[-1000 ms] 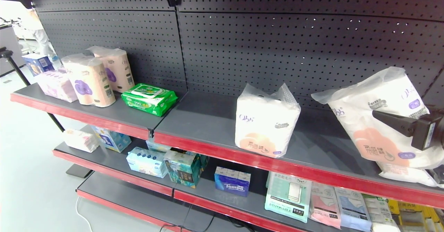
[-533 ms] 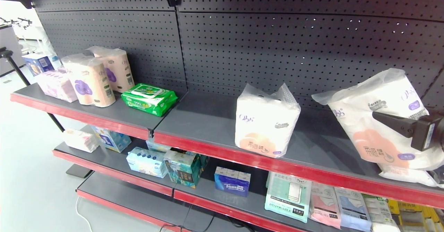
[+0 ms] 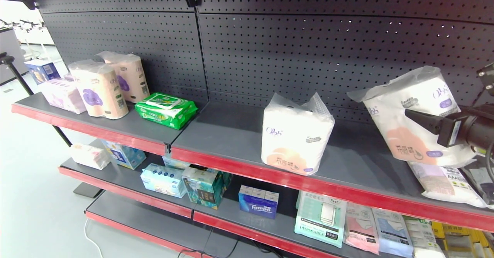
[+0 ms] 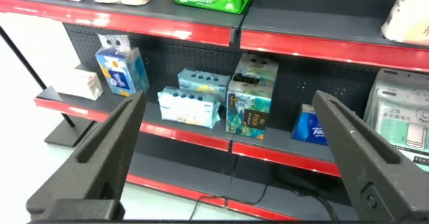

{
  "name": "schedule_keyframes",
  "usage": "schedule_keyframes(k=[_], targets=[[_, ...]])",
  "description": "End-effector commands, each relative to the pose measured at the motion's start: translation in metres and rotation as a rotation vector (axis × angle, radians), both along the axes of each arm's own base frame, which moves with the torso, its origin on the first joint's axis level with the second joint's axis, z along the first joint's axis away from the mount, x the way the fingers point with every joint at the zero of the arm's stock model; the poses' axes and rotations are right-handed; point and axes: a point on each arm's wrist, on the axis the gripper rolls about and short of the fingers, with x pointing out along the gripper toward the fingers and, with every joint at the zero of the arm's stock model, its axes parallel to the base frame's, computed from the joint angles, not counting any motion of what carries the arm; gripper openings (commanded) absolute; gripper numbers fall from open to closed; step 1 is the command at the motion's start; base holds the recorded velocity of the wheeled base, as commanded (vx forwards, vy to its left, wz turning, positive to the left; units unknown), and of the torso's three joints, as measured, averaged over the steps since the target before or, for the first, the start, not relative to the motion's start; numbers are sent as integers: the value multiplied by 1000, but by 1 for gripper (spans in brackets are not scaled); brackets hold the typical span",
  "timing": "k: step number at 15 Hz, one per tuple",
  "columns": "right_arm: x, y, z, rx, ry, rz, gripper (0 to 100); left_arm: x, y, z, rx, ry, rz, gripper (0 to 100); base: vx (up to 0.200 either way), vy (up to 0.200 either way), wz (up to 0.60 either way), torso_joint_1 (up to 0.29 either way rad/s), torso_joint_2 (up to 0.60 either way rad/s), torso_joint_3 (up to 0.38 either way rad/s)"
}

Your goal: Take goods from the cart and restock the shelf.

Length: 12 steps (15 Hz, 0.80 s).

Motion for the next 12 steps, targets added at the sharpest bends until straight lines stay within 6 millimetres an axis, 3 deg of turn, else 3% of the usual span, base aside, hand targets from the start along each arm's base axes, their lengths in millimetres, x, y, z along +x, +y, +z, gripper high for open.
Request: schedule_keyframes(k=[1,6,12], targets=[[25,0,-11,11,47,7,0,0,0,0,0,1,0,100,0,0,0,0,0,0],[69,-2,-26,86,10,140,0,0,0,0,0,1,0,100,0,0,0,0,0,0],[108,-16,-49,113,-12,315,0,0,0,0,0,-1,0,100,0,0,0,0,0,0]])
